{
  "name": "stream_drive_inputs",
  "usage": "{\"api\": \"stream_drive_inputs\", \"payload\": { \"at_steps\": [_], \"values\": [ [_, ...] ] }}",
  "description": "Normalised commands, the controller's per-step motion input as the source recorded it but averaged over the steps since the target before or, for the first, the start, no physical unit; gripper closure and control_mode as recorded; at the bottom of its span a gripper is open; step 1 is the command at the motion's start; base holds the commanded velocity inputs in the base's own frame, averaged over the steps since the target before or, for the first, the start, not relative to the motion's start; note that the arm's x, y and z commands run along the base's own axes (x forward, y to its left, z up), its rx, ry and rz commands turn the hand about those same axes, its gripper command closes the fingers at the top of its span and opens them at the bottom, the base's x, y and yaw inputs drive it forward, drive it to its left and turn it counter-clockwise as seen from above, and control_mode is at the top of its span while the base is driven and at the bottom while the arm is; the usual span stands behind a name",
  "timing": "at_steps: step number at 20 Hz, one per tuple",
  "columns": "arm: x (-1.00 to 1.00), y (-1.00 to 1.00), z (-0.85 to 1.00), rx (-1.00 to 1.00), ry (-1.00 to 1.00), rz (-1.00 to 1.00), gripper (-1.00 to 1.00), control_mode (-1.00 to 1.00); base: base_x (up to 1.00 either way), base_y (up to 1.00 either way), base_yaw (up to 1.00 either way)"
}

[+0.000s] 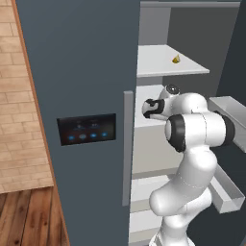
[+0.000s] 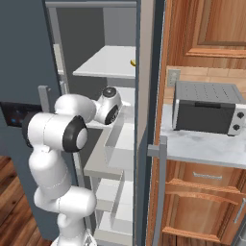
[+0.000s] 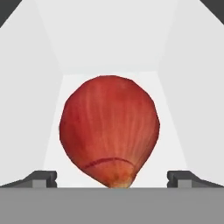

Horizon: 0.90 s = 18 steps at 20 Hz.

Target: Grab the lemon wedge and onion from the fridge, place them in the blender, close the lid, and turn on the blender to create a marinade.

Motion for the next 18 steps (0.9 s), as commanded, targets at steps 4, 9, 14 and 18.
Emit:
{"api": "stream_drive_inputs", "payload": {
  "at_steps": [4,9,14,18],
  "values": [
    [0.32,0.00,-0.24,0.00,0.00,0.00,-1.00,-1.00,0.00,0.00,0.00],
    [0.34,-0.01,-0.14,0.00,0.00,0.00,-1.00,-1.00,0.00,0.00,0.00],
    [0.37,-0.01,-0.06,0.00,0.00,0.00,-1.00,-1.00,0.00,0.00,0.00],
    [0.23,0.00,-0.35,0.00,0.00,0.00,-1.00,-1.00,0.00,0.00,0.00]
  ]
}}
